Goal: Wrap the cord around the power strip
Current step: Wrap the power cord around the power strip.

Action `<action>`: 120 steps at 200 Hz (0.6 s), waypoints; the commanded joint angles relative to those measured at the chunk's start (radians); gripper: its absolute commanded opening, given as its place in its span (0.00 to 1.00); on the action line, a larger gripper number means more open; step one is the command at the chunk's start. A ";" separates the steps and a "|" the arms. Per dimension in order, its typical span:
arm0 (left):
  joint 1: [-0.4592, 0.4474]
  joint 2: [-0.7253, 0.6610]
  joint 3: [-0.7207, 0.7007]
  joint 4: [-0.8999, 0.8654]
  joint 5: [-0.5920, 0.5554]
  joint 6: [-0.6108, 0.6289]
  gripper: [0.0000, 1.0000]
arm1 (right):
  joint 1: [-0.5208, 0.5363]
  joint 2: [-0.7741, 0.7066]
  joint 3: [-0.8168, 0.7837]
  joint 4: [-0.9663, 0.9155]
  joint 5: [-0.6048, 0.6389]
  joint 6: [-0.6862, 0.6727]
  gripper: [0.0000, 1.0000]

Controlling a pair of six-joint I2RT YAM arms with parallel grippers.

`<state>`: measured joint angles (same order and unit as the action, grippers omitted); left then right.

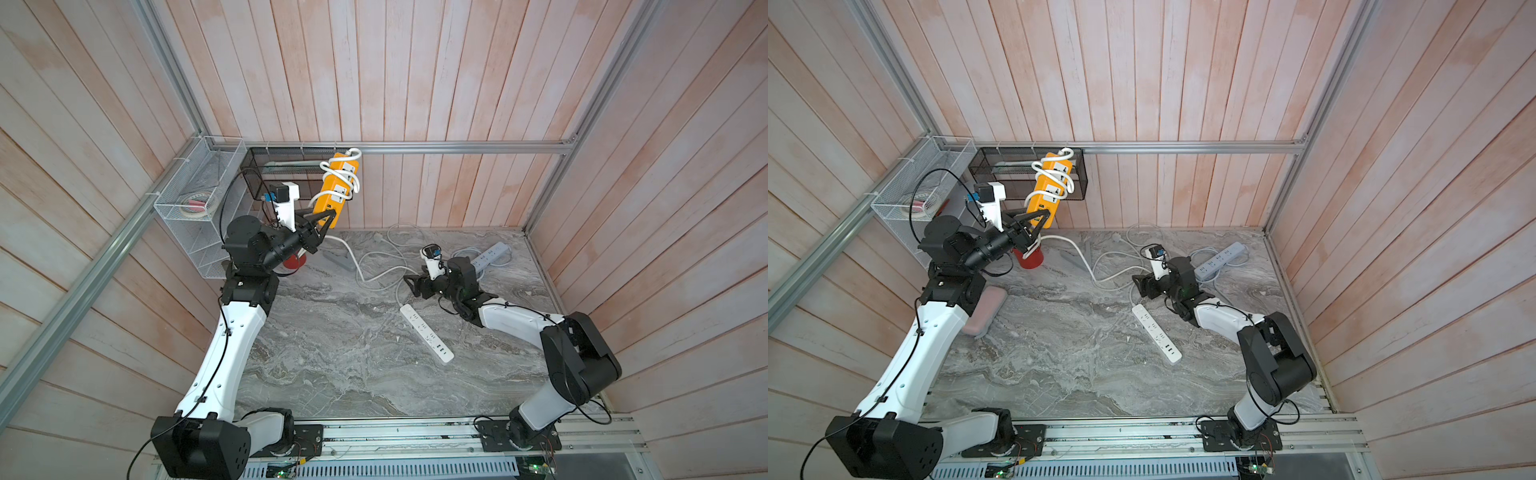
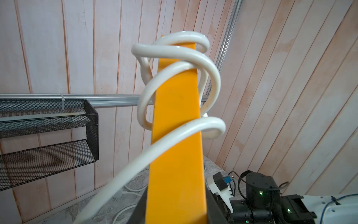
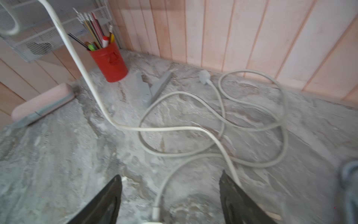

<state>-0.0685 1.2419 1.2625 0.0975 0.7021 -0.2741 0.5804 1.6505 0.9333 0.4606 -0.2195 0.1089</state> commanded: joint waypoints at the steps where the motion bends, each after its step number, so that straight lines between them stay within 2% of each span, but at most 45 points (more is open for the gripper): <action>1: -0.005 0.002 0.053 0.023 -0.003 0.005 0.00 | 0.106 0.103 0.109 0.150 0.080 0.044 0.86; 22: -0.011 0.002 0.064 0.000 0.002 0.016 0.00 | 0.146 0.214 0.247 0.164 0.098 0.037 0.87; 38: -0.020 0.000 0.067 -0.010 0.009 0.018 0.00 | 0.151 0.289 0.356 0.154 0.057 0.029 0.87; 76: -0.037 -0.002 0.069 -0.002 0.017 0.009 0.00 | 0.153 0.479 0.643 -0.006 -0.048 -0.095 0.86; 105: -0.042 0.004 0.070 0.018 0.021 -0.014 0.00 | 0.158 0.601 0.837 -0.103 -0.091 -0.125 0.80; 120: -0.041 0.003 0.078 0.019 0.023 -0.021 0.00 | 0.159 0.633 0.888 -0.125 -0.078 -0.118 0.68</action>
<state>-0.1059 1.2541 1.2869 0.0425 0.7071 -0.2821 0.7353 2.2280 1.7390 0.4301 -0.2642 0.0212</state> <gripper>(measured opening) 0.332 0.763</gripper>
